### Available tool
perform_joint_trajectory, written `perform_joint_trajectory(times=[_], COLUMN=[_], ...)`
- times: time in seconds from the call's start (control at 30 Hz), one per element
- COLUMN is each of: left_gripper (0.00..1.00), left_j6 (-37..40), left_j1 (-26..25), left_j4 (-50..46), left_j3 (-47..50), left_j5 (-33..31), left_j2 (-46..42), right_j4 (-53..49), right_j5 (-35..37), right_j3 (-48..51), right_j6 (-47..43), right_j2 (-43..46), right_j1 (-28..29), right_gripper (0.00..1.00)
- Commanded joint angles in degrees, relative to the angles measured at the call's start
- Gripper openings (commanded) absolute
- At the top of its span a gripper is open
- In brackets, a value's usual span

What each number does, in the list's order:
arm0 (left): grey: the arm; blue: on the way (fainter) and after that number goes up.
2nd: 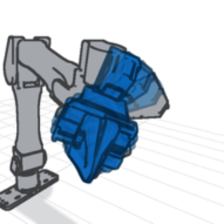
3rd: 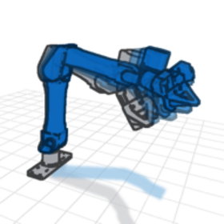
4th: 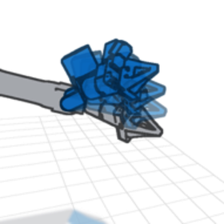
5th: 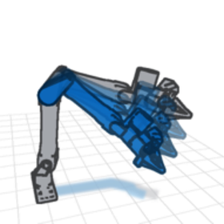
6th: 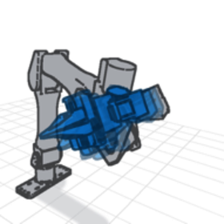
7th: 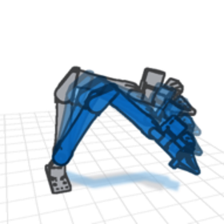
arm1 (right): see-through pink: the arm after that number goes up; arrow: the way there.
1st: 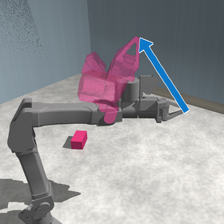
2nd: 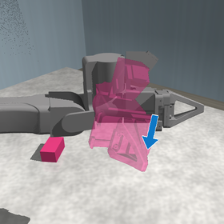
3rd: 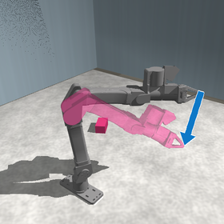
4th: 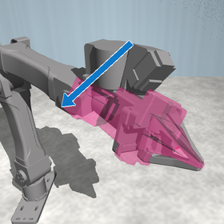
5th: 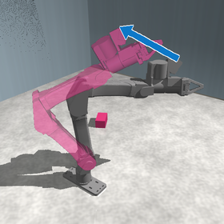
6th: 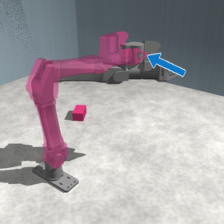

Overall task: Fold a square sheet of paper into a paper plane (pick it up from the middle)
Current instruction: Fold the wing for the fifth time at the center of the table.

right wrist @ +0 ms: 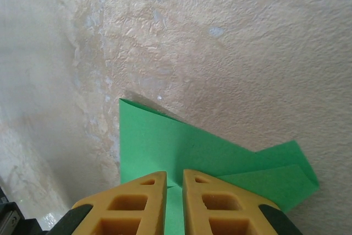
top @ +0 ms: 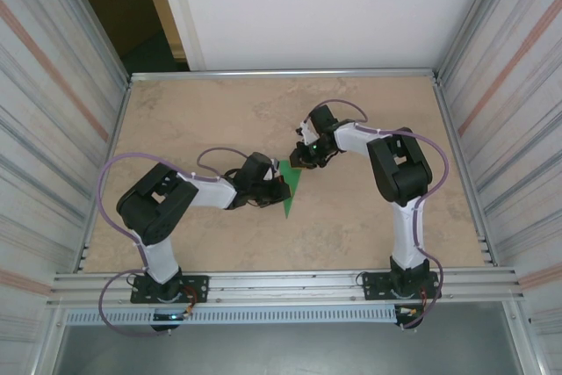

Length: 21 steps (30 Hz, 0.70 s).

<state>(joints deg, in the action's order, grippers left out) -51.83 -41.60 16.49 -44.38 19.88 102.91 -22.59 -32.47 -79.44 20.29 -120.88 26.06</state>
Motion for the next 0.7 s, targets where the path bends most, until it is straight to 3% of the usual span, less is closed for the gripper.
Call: perform_joint_trajectory(times=[0.0, 0.23, 0.67], left_gripper=[0.00, 0.05, 0.00], left_j6=[3.38, 4.22, 0.41], left_j1=[0.36, 2.19, 3.36], left_j4=[-6.91, -6.20, -7.39], left_j3=[-0.92, -6.32, -8.79], left_j5=[1.39, 0.29, -4.21], left_j2=[-1.39, -2.03, 5.77], right_j4=[-4.67, -8.60, -9.76], right_j5=[5.53, 11.57, 9.90], right_j3=[-1.29, -0.97, -2.05], right_j6=[-0.34, 3.09, 5.10], right_j2=[-2.68, -4.02, -2.18], right_j1=[1.16, 2.37, 2.95], right_gripper=[0.15, 0.14, 0.14])
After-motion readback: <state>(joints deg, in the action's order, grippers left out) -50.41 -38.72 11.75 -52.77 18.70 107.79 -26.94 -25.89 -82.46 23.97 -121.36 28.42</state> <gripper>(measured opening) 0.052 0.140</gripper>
